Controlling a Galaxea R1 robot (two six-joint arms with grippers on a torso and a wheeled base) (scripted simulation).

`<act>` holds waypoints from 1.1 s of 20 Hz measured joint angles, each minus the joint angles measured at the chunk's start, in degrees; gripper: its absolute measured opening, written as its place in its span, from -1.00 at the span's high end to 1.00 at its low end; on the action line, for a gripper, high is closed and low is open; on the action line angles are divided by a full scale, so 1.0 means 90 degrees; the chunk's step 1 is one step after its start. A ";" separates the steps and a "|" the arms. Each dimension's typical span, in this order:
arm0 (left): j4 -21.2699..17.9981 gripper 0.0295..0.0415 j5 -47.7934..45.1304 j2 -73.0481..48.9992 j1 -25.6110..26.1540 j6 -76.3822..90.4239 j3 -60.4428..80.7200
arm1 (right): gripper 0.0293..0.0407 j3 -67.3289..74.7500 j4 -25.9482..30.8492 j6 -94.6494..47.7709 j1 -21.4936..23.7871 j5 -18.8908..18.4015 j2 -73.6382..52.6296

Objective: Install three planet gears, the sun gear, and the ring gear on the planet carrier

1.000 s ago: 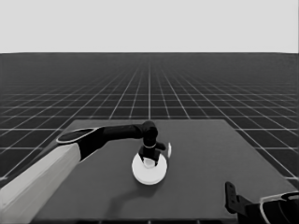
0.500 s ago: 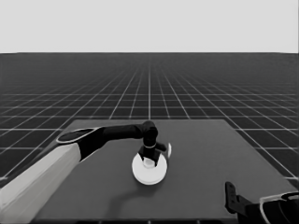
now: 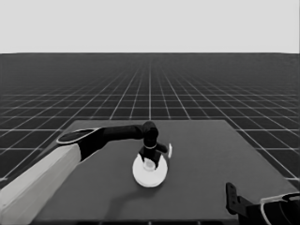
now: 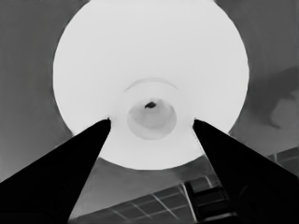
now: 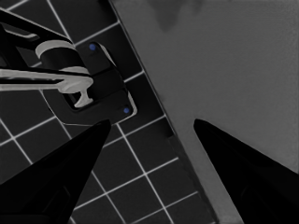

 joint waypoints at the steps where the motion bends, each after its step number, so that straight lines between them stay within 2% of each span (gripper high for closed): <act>1: 0.0000 -0.47 0.0000 0.0000 -0.0001 0.0012 0.0000 | -0.61 0.0000 0.0000 0.0000 0.0000 0.0000 0.0000; 8: 0.0000 -0.49 0.0000 0.0001 -0.0003 0.0028 0.0001 | -0.61 0.0000 0.0000 0.0000 0.0000 0.0000 0.0000; 9: -0.0233 -0.52 0.0069 -0.0054 -0.0258 -0.1433 0.0186 | -0.61 0.0000 0.0000 0.0000 0.0000 0.0000 0.0000; 11: -0.0462 -0.50 0.0135 -0.0079 -0.0563 -0.2804 0.0306 | -0.61 0.0000 0.0000 0.0000 0.0000 0.0000 0.0000; 18: -0.0582 -0.49 0.0178 -0.0077 -0.0702 -0.3496 0.0337 | -0.61 0.0000 0.0000 0.0000 0.0000 0.0000 0.0000; 19: -0.0154 -0.89 -0.2033 -0.1776 -0.1249 -0.0428 0.3180 | -0.83 -0.1280 0.2460 0.3065 0.2040 -0.2504 0.1835; 20: 0.0103 -0.98 -0.3391 -0.4321 -0.1860 0.2613 0.5387 | -0.76 -0.3538 0.3552 0.4857 0.2956 -0.2633 0.4167; 21: 0.0257 -0.77 -0.4179 -0.6101 -0.2215 0.4586 0.6656 | -0.68 -0.5459 0.3777 0.5007 0.3078 -0.2461 0.5283; 22: 0.0345 -0.62 -0.4646 -0.7104 -0.2413 0.5746 0.7423 | -0.64 -0.6827 0.3888 0.4908 0.3081 -0.2372 0.5922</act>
